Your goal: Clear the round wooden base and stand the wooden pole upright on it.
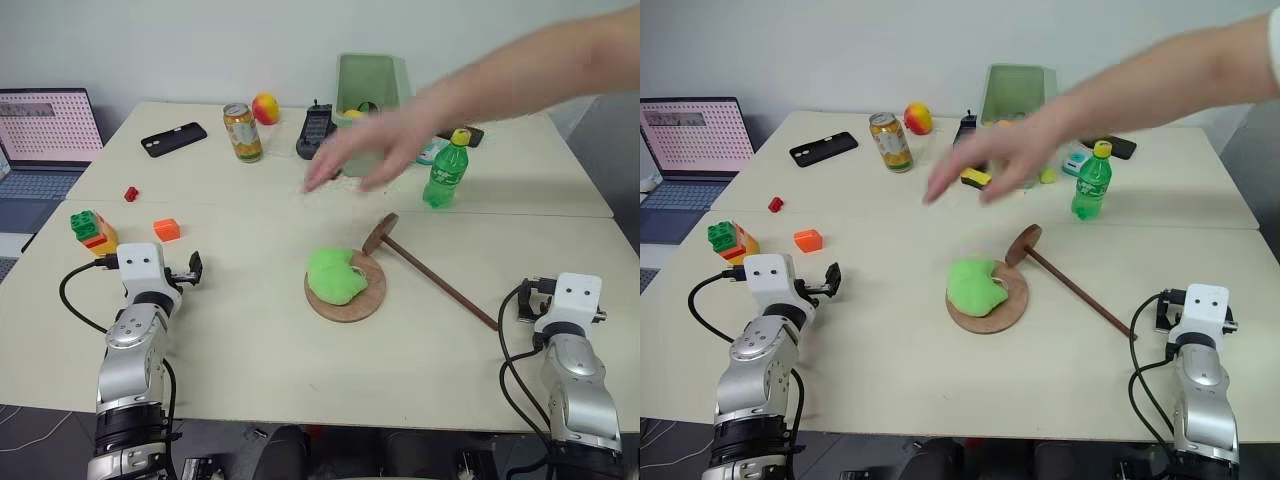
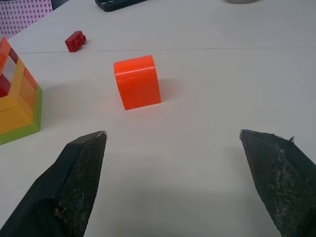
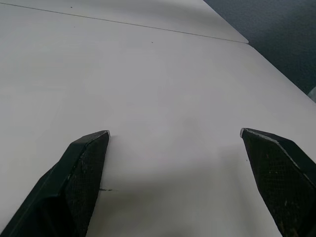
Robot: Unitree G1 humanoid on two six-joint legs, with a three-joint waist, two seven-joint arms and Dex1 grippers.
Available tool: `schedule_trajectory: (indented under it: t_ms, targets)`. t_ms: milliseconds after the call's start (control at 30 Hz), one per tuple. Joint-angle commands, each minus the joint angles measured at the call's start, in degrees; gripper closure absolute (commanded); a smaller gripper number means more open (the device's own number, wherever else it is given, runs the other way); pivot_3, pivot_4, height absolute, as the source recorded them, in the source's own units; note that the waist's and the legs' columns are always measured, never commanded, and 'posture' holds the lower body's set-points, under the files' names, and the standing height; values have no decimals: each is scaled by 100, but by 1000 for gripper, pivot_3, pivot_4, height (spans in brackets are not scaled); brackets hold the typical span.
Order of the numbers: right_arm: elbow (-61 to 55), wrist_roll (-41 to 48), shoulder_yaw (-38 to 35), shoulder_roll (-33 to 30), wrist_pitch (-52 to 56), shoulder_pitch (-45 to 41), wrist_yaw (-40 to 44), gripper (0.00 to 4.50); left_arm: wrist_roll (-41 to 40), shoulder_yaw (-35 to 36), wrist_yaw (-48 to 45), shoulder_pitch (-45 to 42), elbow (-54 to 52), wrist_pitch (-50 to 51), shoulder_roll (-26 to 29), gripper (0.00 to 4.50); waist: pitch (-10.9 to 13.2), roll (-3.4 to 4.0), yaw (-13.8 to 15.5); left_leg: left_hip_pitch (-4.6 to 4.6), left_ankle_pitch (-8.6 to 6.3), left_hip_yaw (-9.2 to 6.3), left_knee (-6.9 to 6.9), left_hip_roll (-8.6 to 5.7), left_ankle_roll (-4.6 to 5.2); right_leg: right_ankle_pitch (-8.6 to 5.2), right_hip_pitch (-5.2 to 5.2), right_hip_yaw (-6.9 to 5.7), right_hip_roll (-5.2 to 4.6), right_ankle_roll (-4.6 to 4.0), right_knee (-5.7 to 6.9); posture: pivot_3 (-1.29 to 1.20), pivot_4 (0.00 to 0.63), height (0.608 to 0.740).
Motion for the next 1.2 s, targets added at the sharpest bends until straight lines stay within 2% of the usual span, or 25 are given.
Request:
schedule_trajectory:
  t_ms: [33, 233, 333, 433, 500, 633, 733, 800, 933, 1067, 1200]
  targets:
    - [-130, -46, -35, -11, -58, -47, -59, 21, -45, 97, -67, -102, -111, -19, 124, 0, 0, 0, 0, 0, 0, 0, 0, 0, 0, 0, 0, 0, 0, 0, 0, 0, 150, 740]
    - [-146, -37, -32, -46, -93, -78, -21, 21, -167, 175, -173, -115, -138, 29, 170, 0, 0, 0, -2, 0, 0, 0, 0, 0, 0, 0, 0, 0, 0, 0, 0, 0, 150, 740]
    - [-200, 329, -69, -155, -383, -232, 440, 21, -934, 282, -999, -188, -427, 693, 478, 0, 0, 0, -9, 0, 0, 0, 0, 0, 0, 0, -1, -1, 1, 0, 1, 0, 150, 740]
    - [-476, 1304, -98, -413, -200, -511, 1565, 21, -2067, 479, -2209, -418, -814, 1588, 1183, 0, 4, 1, -26, -1, 0, 0, 1, 1, 0, 0, -2, -5, 5, 0, 3, 0, 150, 740]
    - [-783, 2067, 94, -743, 328, -578, 2542, 21, -2460, 421, -2652, -682, -764, 2360, 1710, 0, 6, 1, -20, 0, 0, -1, 2, 1, 0, 0, 0, -8, 11, 0, 4, 0, 150, 740]
    - [-1645, 3383, 398, -1806, 1434, -453, 4149, 21, -2591, -342, -3802, -1195, -862, 2763, 2519, 0, 6, 12, -16, 3, -1, -11, -3, -1, 2, -2, 9, -14, 24, 1, -6, 0, 150, 740]
    - [-2187, 4021, 583, -2470, 1883, -413, 4917, 21, -2467, -1146, -4695, -1631, -1033, 2675, 2808, 0, 8, 14, -2, -1, -1, -7, -2, -10, 3, -3, 12, -14, 16, 2, -15, 0, 150, 740]
    - [-2477, 4228, 755, -2714, 2018, -428, 5199, 21, -2314, -1646, -5187, -1944, -1023, 2561, 2871, 0, 10, 10, -3, -4, -1, -8, 5, -11, 3, -2, 13, -14, 16, 2, -13, 0, 150, 740]
    - [-2829, 3950, 1299, -2732, 1716, -455, 5292, 21, -1862, -2490, -5639, -2671, -589, 2137, 2425, 0, 12, 6, -6, -4, -1, -6, 7, -13, 3, -2, 13, -15, 36, 2, -11, 0, 150, 740]
    - [-2889, 3460, 1664, -2653, 1299, -402, 5221, 21, -1277, -3058, -6080, -2977, -18, 1371, 2075, 0, 12, 5, -12, -4, -1, 2, 7, -23, 3, -2, 11, -15, 42, 2, -11, 0, 150, 740]
    - [-3045, 3280, 1713, -2595, 1123, -182, 5101, 21, -837, -3464, -6545, -3177, 529, 821, 1822, 0, 14, 2, -16, -11, -1, -3, 6, -19, 3, -2, -1, -12, 44, 1, -10, 0, 150, 740]
